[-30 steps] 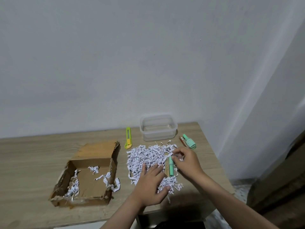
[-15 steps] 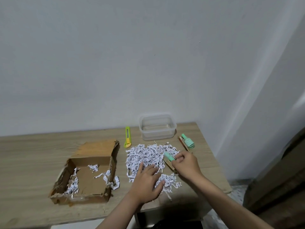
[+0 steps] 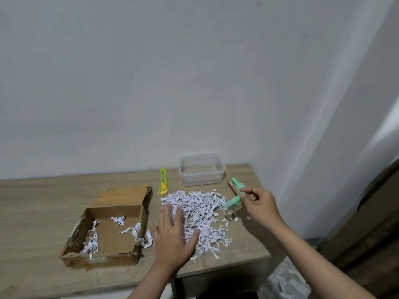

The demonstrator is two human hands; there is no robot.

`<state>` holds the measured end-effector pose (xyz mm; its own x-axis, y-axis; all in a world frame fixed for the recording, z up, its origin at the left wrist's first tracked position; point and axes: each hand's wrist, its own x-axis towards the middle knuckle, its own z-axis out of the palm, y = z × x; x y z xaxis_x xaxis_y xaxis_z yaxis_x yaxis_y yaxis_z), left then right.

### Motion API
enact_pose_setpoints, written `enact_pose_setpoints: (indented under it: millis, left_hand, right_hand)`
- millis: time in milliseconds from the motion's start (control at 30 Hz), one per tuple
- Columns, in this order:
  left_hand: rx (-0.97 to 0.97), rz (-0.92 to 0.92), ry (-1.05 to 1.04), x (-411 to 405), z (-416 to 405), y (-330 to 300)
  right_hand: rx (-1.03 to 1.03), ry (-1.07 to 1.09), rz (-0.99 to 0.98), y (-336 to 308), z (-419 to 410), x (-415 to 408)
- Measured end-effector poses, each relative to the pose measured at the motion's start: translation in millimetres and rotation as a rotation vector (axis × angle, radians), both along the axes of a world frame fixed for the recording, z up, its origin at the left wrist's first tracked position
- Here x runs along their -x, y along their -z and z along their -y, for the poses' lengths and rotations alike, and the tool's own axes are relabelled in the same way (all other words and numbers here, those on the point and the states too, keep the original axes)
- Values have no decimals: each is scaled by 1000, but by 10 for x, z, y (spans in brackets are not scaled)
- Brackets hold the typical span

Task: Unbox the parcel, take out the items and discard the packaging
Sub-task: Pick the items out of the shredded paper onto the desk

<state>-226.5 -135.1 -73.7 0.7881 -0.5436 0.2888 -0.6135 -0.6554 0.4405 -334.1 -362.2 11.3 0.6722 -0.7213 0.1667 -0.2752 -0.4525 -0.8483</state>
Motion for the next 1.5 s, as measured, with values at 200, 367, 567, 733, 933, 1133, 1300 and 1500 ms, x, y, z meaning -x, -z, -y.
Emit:
enact_pose_setpoints:
  millis: [200, 367, 567, 733, 933, 1133, 1300, 1500]
  left_hand:
    - [95, -135, -73, -88, -158, 175]
    - [47, -190, -62, -103, -98, 185]
    - [1, -189, -49, -132, -79, 208]
    - [-19, -195, -40, -147, -61, 214]
    - [-35, -148, -51, -136, -50, 203]
    - [-98, -89, -132, -127, -26, 184]
    - [-95, -153, -110, -119, -44, 171]
    - [-11, -190, -33, -74, -88, 182]
  right_hand:
    - [-60, 142, 104, 18, 198, 96]
    - [-155, 318, 158, 93, 391, 109]
    - [-236, 489, 136, 390, 594, -44]
    - [-273, 545, 104, 637, 585, -167]
    - [-228, 505, 71, 803, 508, -181]
    - [-205, 472, 46, 817, 490, -154]
    - [-171, 354, -43, 850, 448, -113]
    - [71, 293, 1, 744, 131, 35]
